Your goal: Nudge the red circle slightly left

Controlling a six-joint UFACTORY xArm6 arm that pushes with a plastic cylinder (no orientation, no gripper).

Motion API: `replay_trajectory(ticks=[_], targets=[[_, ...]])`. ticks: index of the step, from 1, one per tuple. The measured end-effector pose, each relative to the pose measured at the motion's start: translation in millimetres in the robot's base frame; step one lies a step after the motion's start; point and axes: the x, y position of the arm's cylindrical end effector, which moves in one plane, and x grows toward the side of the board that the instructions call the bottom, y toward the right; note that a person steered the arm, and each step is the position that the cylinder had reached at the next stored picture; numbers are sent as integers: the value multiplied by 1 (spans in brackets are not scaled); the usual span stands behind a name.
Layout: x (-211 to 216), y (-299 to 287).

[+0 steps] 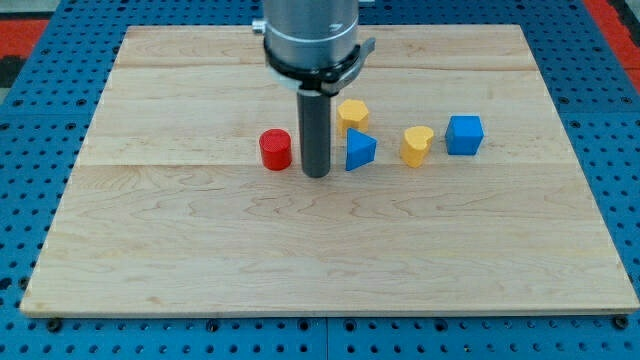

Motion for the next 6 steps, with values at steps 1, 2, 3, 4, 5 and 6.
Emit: replay_trajectory(ticks=[1, 2, 3, 4, 5, 6], targets=[[-14, 7], [-13, 32], [-9, 39], [5, -9], [5, -98], [2, -156]])
